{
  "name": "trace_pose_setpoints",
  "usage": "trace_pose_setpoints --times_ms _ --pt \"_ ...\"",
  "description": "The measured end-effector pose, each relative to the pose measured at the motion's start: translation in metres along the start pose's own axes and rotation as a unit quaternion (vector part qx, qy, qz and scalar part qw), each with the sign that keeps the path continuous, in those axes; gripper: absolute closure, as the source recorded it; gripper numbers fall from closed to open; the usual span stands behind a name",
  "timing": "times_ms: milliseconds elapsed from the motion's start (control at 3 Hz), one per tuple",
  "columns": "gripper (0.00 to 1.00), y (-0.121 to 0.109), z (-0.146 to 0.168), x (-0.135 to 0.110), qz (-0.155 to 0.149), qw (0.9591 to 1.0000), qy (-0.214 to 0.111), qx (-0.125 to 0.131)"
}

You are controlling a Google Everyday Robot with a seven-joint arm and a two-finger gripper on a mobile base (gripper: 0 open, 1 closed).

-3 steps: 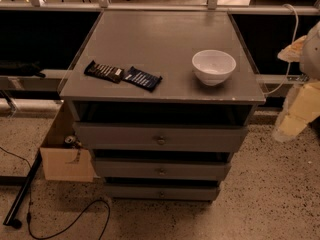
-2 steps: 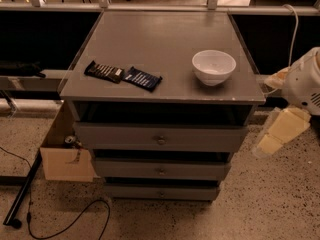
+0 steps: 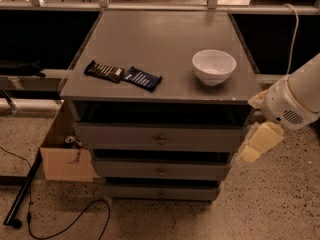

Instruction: Open middle drawer

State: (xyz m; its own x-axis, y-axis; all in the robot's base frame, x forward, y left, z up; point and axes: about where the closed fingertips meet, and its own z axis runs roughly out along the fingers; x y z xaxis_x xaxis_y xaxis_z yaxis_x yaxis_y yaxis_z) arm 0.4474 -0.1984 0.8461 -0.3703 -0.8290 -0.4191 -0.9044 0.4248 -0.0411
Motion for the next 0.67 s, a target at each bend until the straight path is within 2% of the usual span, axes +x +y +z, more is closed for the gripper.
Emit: trace_pose_setpoints --times_ms 333,667 --pt "0.00 -0.0009 0.0049 0.0016 0.002 1.0000 0.000 -0.005" --pt "0.00 0.0045 0.0064 0.0115 0.031 0.9984 -0.043 0.017"
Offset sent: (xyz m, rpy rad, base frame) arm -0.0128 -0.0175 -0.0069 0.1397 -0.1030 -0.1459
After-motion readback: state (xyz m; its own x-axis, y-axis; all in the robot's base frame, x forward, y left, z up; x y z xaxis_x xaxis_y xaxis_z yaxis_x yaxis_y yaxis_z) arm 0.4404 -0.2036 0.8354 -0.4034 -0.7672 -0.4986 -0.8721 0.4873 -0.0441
